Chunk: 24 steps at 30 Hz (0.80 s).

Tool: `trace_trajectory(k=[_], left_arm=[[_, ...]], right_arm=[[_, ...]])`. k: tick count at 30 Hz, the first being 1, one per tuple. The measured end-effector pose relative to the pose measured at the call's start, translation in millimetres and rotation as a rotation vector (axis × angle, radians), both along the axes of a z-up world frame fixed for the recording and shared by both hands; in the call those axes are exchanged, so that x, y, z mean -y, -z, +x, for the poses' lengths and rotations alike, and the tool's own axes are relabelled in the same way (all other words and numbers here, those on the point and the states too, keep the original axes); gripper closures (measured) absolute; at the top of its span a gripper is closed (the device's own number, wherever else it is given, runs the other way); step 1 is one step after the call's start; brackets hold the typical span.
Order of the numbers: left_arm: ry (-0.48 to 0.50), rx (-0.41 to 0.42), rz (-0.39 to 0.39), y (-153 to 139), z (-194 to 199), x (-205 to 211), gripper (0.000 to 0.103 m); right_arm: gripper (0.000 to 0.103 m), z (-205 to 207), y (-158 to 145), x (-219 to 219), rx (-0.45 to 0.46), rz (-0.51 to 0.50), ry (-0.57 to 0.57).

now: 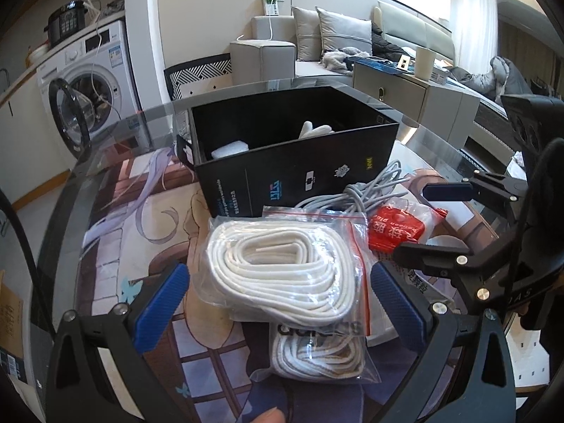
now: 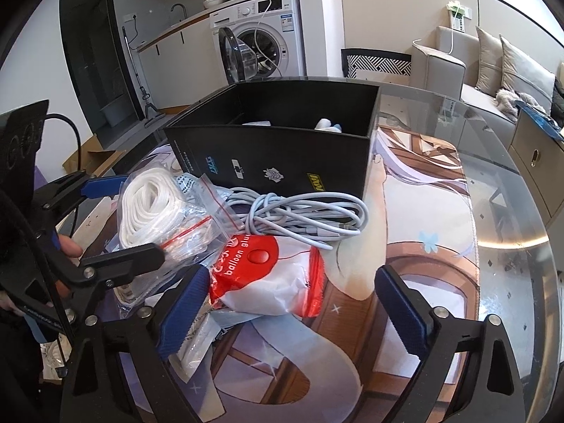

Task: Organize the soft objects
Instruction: 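Grasp the red 'balloon glue' bag with the right gripper while the left gripper grasps the white rope bag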

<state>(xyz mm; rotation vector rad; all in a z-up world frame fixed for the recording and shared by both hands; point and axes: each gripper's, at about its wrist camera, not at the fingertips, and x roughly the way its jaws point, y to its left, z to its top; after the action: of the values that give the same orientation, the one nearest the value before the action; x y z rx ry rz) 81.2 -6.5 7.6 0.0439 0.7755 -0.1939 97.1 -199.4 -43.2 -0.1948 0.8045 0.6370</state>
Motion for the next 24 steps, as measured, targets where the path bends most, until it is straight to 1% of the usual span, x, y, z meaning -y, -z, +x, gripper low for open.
trace_trajectory(k=[2,6,8,10,12,13,14,16,18,20,24], left_arm=[[-0.004,-0.008,-0.007,1,2,-3,0.0],[0.0,-0.015,-0.026,3,4,-4,0.002],[0.015,-0.017,-0.033,3,4,-3,0.011],[0.023,-0.013,-0.028,3,3,-2,0.013],[0.039,-0.01,-0.03,2,1,-1,0.017],[0.046,-0.011,-0.039,2,0,-1,0.022],[0.055,-0.011,-0.048,1,-1,0,0.024],[0.059,-0.006,-0.041,1,-2,1,0.027],[0.069,-0.001,-0.04,0,-4,2,0.03],[0.07,0.004,-0.043,-2,-6,2,0.033],[0.066,0.013,-0.051,-5,-10,0,0.034]], right_arm=[[0.014,1,1,-2,-0.005,0.001,-0.006],[0.016,2,2,-6,-0.009,-0.001,-0.021],[0.019,1,2,-9,-0.011,-0.001,-0.026],[0.021,1,3,-10,-0.013,-0.001,-0.031],[0.024,1,3,-11,-0.018,-0.002,-0.038],[0.027,1,4,-12,-0.021,-0.003,-0.041],[0.03,1,4,-12,-0.023,-0.003,-0.045],[0.035,-1,4,-13,-0.023,-0.003,-0.055],[0.036,-4,4,-13,-0.018,-0.009,-0.057],[0.04,-6,3,-12,-0.011,-0.003,-0.061],[0.044,-10,0,-7,0.002,0.01,-0.059]])
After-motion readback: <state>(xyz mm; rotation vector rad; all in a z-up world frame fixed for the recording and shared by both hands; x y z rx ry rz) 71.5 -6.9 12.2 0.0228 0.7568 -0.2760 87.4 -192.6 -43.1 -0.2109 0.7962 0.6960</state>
